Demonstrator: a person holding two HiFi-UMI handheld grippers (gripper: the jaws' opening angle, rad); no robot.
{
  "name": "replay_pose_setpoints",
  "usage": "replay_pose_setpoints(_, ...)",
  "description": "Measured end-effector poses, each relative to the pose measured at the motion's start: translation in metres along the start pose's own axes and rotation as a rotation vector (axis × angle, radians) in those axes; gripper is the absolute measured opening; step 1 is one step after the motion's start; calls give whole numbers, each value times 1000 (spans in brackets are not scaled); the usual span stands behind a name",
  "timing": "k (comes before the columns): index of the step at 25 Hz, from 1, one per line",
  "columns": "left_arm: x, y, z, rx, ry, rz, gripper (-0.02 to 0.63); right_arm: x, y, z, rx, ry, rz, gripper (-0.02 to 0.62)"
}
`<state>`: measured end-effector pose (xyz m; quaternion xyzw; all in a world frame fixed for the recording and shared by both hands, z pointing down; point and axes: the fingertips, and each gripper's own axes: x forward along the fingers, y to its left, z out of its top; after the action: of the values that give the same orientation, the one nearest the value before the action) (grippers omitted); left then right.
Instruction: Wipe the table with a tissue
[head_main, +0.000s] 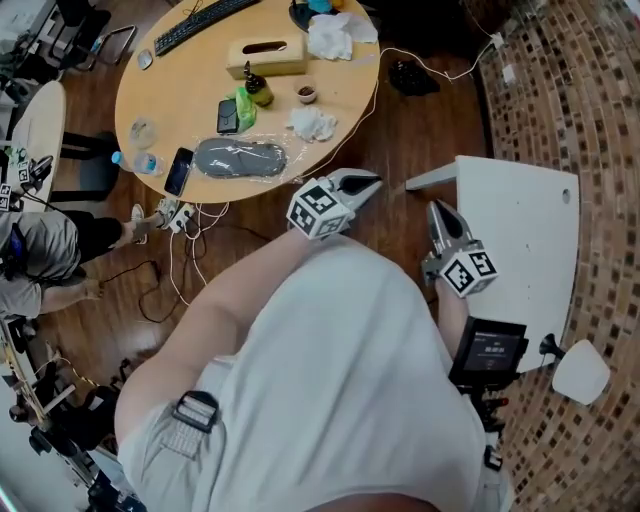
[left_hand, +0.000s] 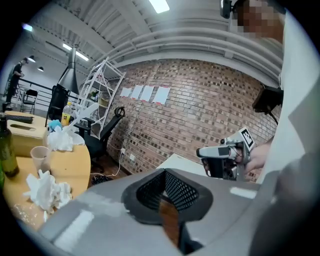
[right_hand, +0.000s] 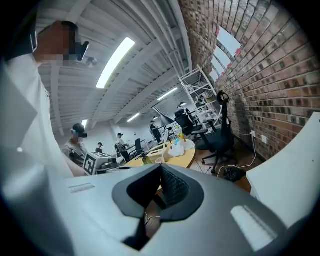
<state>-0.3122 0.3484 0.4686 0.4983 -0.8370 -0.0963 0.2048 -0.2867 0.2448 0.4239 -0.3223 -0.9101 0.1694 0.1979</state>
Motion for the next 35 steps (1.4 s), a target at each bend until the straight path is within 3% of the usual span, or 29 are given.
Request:
replay_pose_setpoints(12,-44,88,9,-74,-59,90,3,99,11,25,-101,99,63,8)
replay_pose_setpoints(23,-69,139,12,-44,-29,327,5,136,6,15,-72,165,155,8)
replay_pose_setpoints(31,-79,173,-10,-82,88,448,5,160,1,20,-92,210,236,8)
replay_pose_setpoints(35,-88,196,-26,-65,206,534,6,165,-3,16,-77,222,247,8)
